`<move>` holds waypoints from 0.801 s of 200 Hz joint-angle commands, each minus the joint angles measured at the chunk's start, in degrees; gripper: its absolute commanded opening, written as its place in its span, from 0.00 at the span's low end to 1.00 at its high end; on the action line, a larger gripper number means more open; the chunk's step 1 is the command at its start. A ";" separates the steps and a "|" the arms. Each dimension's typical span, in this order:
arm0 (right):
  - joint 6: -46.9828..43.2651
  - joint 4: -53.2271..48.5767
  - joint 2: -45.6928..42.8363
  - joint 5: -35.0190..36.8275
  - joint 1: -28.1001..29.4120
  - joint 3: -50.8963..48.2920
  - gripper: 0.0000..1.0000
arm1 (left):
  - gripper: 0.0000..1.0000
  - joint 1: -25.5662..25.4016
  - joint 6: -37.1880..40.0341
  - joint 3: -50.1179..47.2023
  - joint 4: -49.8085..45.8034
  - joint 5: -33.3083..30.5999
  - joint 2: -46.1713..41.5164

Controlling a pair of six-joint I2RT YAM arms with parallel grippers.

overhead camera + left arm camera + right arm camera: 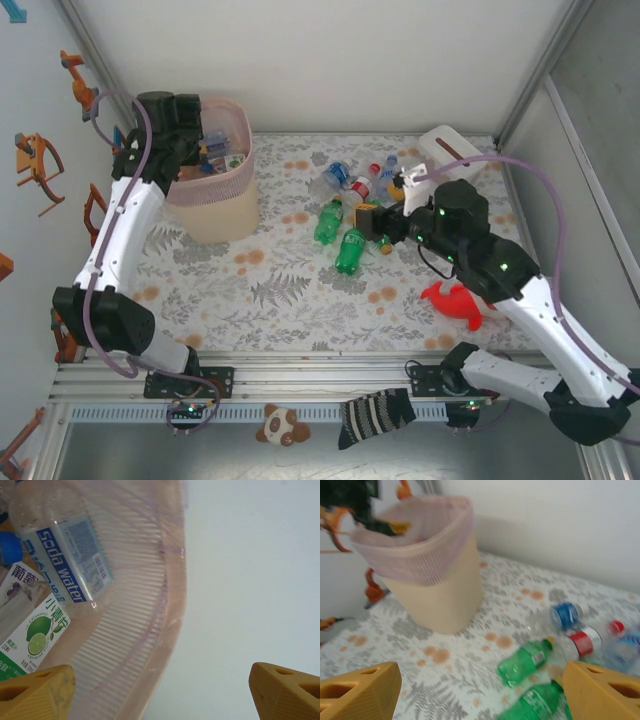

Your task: Put the plastic bottles in the bin

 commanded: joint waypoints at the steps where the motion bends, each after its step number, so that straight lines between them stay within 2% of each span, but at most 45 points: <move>1: 2.23 -5.29 3.18 5.57 -1.57 2.67 0.82 | 0.88 0.37 14.37 -2.17 7.20 4.30 -3.49; 19: 4.17 -7.61 5.84 5.86 -3.83 2.95 0.82 | 0.86 0.34 22.79 -3.84 10.40 6.71 -6.11; 63: 7.37 -9.74 11.18 3.18 -10.71 0.96 0.78 | 0.82 0.37 39.70 -6.39 9.79 11.89 -12.08; 99: 10.18 -14.62 18.17 3.98 -12.10 2.14 0.73 | 0.80 0.24 50.24 -10.12 8.75 19.11 -17.30; 133: 14.03 -13.26 22.83 2.25 -12.13 0.47 0.70 | 0.79 0.24 57.08 -14.10 6.13 26.30 -22.01; 160: 22.70 -9.37 24.45 4.73 -9.60 -2.71 0.69 | 0.78 0.15 58.65 -16.70 2.54 25.60 -24.84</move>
